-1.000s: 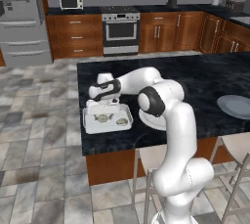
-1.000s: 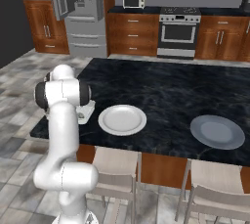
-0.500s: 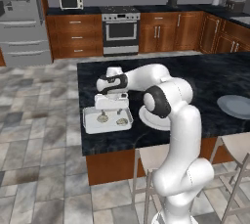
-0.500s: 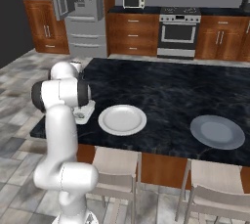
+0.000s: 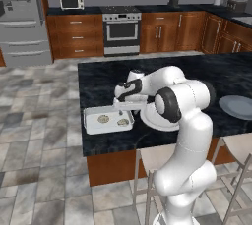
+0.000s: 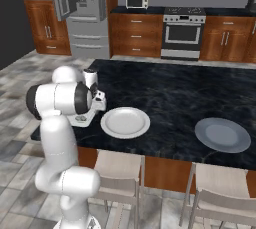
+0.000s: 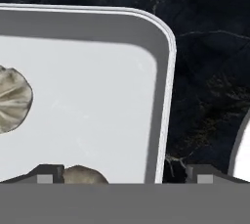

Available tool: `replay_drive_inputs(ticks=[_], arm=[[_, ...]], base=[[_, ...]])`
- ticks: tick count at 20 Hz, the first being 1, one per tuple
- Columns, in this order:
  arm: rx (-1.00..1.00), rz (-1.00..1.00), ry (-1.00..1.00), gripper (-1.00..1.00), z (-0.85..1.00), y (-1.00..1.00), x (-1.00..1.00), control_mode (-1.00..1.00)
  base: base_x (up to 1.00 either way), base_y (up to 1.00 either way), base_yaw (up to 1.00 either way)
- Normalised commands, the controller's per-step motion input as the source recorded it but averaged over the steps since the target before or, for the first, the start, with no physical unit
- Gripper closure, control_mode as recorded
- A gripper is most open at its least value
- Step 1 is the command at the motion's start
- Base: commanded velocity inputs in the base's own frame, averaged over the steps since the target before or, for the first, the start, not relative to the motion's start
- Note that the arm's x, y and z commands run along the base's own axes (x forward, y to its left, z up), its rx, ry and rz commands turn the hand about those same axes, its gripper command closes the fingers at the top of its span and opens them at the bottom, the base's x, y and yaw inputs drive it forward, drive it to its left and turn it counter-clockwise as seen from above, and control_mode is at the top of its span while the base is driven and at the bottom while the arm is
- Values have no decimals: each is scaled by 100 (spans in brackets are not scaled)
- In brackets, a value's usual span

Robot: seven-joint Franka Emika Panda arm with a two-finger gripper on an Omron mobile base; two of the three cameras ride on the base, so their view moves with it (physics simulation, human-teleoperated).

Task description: Place two dumplings into each of the tupperware containers and then place the containers in the fridge.

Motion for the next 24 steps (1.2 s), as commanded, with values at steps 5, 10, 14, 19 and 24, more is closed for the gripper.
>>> replay_drive_inputs(ticks=[5,10,14,19,24], arm=[[0,0,-8,-100,-15,-21,1,-100],[0,0,-3,-100,-18,-19,30,-100],[1,0,0,-100,0,-8,37,-100],[0,0,0,-100,-39,0,5,-100],[0,0,6,-100,-20,0,0,-100]], base=[[0,0,0],[0,0,0],[0,0,0],[0,0,0],[0,0,0]])
